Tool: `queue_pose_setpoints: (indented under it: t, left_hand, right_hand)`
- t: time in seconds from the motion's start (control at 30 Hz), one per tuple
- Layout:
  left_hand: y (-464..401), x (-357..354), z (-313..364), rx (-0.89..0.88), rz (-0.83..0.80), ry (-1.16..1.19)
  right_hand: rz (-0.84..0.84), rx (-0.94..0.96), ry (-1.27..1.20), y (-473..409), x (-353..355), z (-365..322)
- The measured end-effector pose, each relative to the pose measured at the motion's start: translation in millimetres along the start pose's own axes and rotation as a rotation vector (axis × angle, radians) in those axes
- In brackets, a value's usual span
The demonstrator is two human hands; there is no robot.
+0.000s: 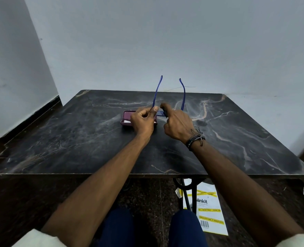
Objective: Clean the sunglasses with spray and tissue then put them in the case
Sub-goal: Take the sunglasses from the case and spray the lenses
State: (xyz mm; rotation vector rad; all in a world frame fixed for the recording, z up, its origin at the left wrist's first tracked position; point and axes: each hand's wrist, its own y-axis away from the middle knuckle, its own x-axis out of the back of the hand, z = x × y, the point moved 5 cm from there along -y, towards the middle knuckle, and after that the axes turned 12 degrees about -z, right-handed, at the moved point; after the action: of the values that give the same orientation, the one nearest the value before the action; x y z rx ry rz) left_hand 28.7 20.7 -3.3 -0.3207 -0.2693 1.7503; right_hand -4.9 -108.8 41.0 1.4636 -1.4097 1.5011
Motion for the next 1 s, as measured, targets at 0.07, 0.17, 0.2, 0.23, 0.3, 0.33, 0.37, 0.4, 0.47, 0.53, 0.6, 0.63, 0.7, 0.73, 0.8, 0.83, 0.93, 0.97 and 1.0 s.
queue_pose_setpoints:
  t: [0.07,0.17,0.2,0.23,0.3,0.33,0.37,0.4,0.47,0.53,0.6,0.63,0.7,0.73,0.8,0.83,0.93,0.97,1.0]
  left_hand:
    - [-0.2,1.6,0.6,0.021,0.010,0.007]
    - [-0.7,5.2,1.6,0.070,0.034,0.032]
    - [-0.7,6.5,1.2,0.098,0.048,0.052]
    - [-0.7,8.1,-0.1,0.128,0.066,0.069]
    - [-0.5,10.5,-3.6,0.193,0.099,0.108]
    - [-0.2,11.1,-4.5,0.225,0.112,0.134]
    - [0.1,11.4,-4.8,0.261,0.125,0.169]
    - [0.7,10.9,-4.9,0.313,0.137,0.214]
    - [1.8,6.4,-5.6,0.452,0.134,0.317]
    - [2.2,-3.1,-4.2,0.567,0.078,0.400]
    - [1.7,-13.1,-1.4,0.635,-0.005,0.441]
    - [1.7,-16.4,1.4,0.653,-0.033,0.448]
    - [1.4,-20.9,7.5,0.674,-0.062,0.459]
    - [1.2,-22.9,10.7,0.679,-0.072,0.467]
    - [0.1,-26.1,15.2,0.688,-0.086,0.470]
    - [-0.2,-27.8,16.7,0.694,-0.090,0.467]
    - [0.1,-32.0,18.3,0.712,-0.111,0.450]
    - [0.5,-32.2,18.5,0.714,-0.112,0.446]
    - [1.3,-32.4,19.1,0.718,-0.113,0.445]
  right_hand:
    - [0.011,-0.022,-0.002,0.6,2.0,3.4]
    - [0.055,-0.044,-0.011,1.2,8.5,12.9]
    - [0.064,-0.055,-0.012,1.0,10.4,17.6]
    - [0.068,-0.068,-0.018,0.8,12.0,22.8]
    - [0.080,-0.080,-0.036,1.6,14.2,32.1]
    - [0.094,-0.077,-0.045,2.5,14.6,35.7]
    - [0.110,-0.070,-0.053,4.1,15.1,37.8]
    - [0.132,-0.061,-0.063,5.5,14.9,39.1]
    - [0.185,-0.052,-0.081,8.4,13.4,39.5]
    - [0.232,-0.061,-0.094,10.1,12.6,38.6]
    - [0.264,-0.057,-0.112,10.5,12.5,36.4]
    - [0.272,-0.049,-0.117,10.2,12.6,34.6]
    - [0.269,-0.034,-0.117,9.6,13.0,29.8]
    - [0.264,-0.021,-0.109,9.5,13.5,26.5]
    - [0.262,0.009,-0.082,10.0,13.4,19.0]
    - [0.260,0.014,-0.066,10.4,13.2,16.1]
    - [0.244,0.013,-0.033,9.9,11.1,12.7]
    - [0.241,0.012,-0.029,10.1,10.6,12.5]
    - [0.239,0.012,-0.026,10.4,10.1,12.7]
